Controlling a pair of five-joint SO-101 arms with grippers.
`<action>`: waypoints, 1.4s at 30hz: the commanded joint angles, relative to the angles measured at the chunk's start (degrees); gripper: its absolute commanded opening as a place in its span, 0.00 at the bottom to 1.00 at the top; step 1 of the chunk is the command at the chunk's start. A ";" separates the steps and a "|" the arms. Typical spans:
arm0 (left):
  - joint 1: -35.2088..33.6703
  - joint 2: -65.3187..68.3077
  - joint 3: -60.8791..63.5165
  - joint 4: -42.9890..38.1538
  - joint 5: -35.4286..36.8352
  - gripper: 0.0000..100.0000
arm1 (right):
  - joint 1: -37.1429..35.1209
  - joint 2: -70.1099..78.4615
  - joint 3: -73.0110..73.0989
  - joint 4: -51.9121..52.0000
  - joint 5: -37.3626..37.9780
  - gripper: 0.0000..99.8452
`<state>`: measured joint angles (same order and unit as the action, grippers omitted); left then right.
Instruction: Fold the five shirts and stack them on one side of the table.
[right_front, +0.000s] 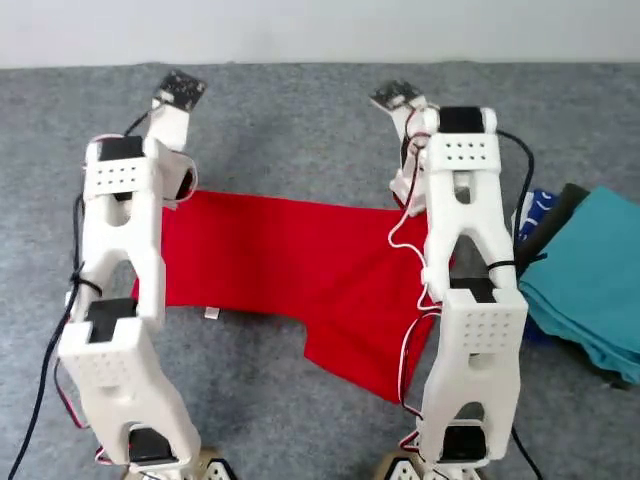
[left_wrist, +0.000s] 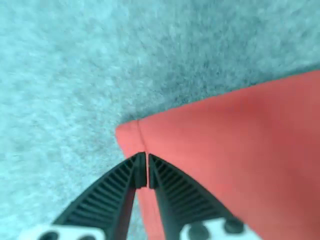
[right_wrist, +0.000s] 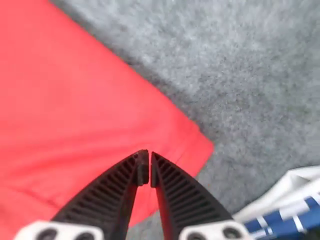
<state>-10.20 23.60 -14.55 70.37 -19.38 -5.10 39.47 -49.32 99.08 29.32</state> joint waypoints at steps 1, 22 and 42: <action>1.85 -7.38 -2.51 4.22 -0.26 0.02 | 0.48 -2.15 -7.82 4.09 -1.93 0.01; 36.13 -10.81 -2.42 23.65 -3.69 0.02 | 26.24 -56.13 35.25 3.74 -0.35 0.01; 59.60 -11.08 15.87 17.49 7.38 0.09 | 44.53 -77.49 56.18 3.74 11.34 0.01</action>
<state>46.77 16.31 -0.04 89.71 -12.88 37.45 -35.87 6.68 100.57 39.87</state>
